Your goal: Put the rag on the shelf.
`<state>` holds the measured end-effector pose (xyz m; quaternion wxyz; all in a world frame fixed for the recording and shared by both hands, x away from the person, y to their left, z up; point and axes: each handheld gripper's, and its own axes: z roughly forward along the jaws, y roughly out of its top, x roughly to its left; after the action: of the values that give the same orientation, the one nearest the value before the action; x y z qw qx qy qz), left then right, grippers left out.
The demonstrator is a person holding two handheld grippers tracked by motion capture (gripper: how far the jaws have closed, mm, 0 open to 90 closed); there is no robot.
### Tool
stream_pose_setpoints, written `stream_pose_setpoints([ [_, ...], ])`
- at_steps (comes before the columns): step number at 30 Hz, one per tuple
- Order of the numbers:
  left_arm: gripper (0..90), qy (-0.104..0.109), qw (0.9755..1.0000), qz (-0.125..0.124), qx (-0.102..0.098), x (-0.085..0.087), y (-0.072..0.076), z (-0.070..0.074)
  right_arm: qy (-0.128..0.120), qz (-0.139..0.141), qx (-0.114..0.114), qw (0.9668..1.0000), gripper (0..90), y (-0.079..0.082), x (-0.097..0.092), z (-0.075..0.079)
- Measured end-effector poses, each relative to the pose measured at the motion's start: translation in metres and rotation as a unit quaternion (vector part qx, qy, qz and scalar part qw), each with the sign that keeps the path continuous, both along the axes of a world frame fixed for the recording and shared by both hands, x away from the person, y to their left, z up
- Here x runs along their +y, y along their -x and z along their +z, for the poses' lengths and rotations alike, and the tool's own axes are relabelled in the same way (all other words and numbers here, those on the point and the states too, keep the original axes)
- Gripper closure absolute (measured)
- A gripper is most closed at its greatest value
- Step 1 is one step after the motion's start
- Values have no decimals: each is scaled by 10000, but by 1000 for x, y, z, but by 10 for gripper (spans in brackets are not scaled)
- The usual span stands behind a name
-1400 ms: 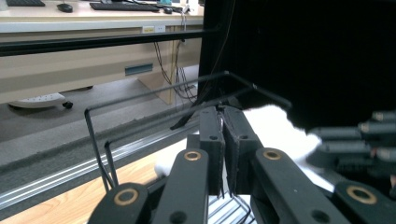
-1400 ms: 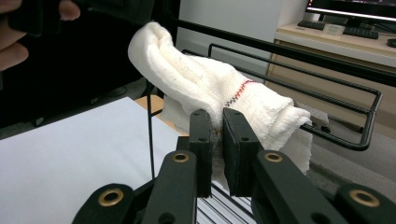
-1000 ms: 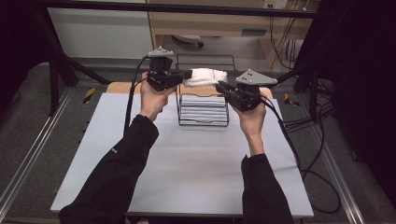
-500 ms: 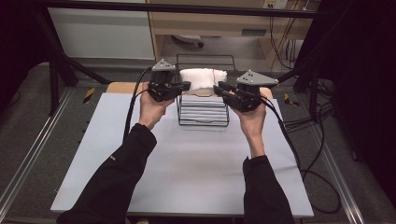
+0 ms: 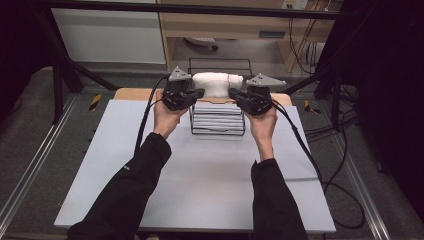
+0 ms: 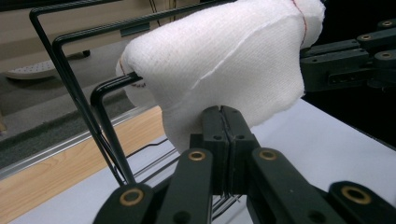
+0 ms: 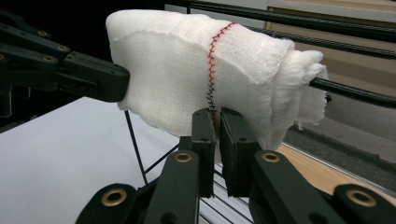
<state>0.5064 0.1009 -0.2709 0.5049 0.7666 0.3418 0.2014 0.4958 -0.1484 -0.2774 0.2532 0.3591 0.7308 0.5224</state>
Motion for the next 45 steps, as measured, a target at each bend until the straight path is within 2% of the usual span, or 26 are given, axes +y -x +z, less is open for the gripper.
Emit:
stream_pose_setpoints([
  [6, 877, 64, 9999, -51, -62, 5, 4, 1, -3, 56, -82, 10000, 800, 6, -3, 3],
  [12, 818, 133, 9998, -151, -93, 14, 18, 4, -137, 130, -138, 9997, 690, 22, -11, 9],
  [15, 747, 90, 9997, -201, -82, 19, 24, 3, -236, 222, -76, 9994, 601, 28, -16, 12],
  [19, 612, 28, 9997, -230, -2, 27, 29, -2, -143, 323, 37, 9994, 461, 35, -18, 12],
  [22, 500, 23, 9998, -216, 26, 35, 34, -8, -62, 339, 78, 9994, 370, 40, -21, 8],
  [25, 387, -48, 9997, -215, 61, 42, 39, -15, -143, 322, 181, 9992, 286, 43, -25, 2],
  [29, 282, -223, 9996, -151, 17, 55, 49, -26, -102, 289, 324, 9990, 191, 46, -30, -7],
  [32, 203, -270, 9995, -104, 127, 65, 54, -38, -196, 344, 463, 9981, 137, 48, -33, -14],
  [37, 122, -414, 9987, -57, 289, 81, 64, -59, -102, 407, 563, 9975, 61, 53, -37, -26],
  [41, 72, -395, 9982, -27, 443, 94, 73, -76, -57, 530, 624, 9966, 34, 58, -39, -39],
  [45, 61, -390, 9977, -2, 551, 107, 82, -93, 26, 603, 726, 9955, 17, 64, -40, -52],
])
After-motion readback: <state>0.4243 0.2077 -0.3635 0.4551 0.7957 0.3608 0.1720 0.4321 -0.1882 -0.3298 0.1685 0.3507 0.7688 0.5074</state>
